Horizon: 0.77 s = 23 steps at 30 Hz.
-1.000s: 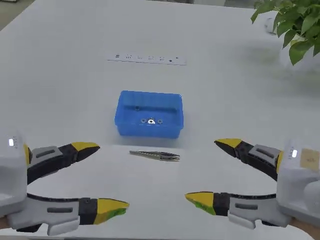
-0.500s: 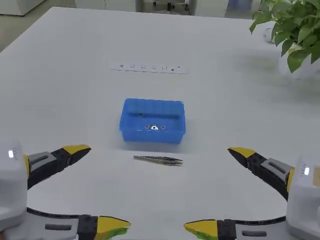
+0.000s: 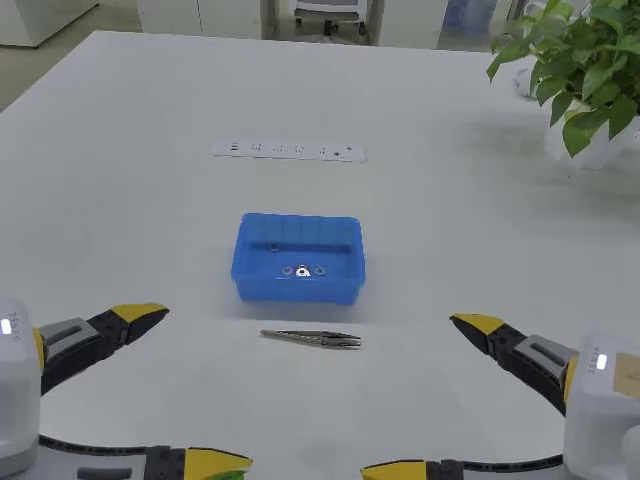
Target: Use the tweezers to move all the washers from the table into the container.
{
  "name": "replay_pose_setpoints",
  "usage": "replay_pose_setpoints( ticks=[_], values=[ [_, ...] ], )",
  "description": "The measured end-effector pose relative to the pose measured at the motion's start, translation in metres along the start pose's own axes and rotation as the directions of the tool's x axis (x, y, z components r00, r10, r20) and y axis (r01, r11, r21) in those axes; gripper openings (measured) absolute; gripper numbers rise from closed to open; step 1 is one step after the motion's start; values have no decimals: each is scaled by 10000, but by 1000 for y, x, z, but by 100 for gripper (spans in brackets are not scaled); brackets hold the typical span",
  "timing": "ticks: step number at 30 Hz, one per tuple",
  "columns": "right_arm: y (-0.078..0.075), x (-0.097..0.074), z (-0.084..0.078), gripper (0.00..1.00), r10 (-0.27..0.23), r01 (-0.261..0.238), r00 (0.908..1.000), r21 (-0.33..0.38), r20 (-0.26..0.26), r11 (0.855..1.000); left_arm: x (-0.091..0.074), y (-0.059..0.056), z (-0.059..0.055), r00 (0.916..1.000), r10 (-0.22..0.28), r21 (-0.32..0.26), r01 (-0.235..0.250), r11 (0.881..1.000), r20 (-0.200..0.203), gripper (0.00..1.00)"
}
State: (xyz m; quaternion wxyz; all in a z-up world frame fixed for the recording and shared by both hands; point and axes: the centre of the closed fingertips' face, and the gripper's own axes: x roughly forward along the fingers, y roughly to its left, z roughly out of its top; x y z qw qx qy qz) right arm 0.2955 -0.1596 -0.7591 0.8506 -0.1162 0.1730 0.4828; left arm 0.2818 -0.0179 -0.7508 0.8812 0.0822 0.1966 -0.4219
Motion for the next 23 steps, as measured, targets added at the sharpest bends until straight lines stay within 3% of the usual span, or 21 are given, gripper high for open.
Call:
replay_pose_setpoints(
  ticks=[13, 23],
  values=[
    [-11, 2, -4, 98, -119, 111, 9994, -261, -331, 9996, 2, -5, -1, 10000, -89, -76, 89, 9999, -27, 100],
    [-17, 4, 1, 95, -286, 284, 9995, -157, -156, 9995, 5, -1, -1, 9998, 110, -10, -111, 9999, -139, 100]
  ],
)
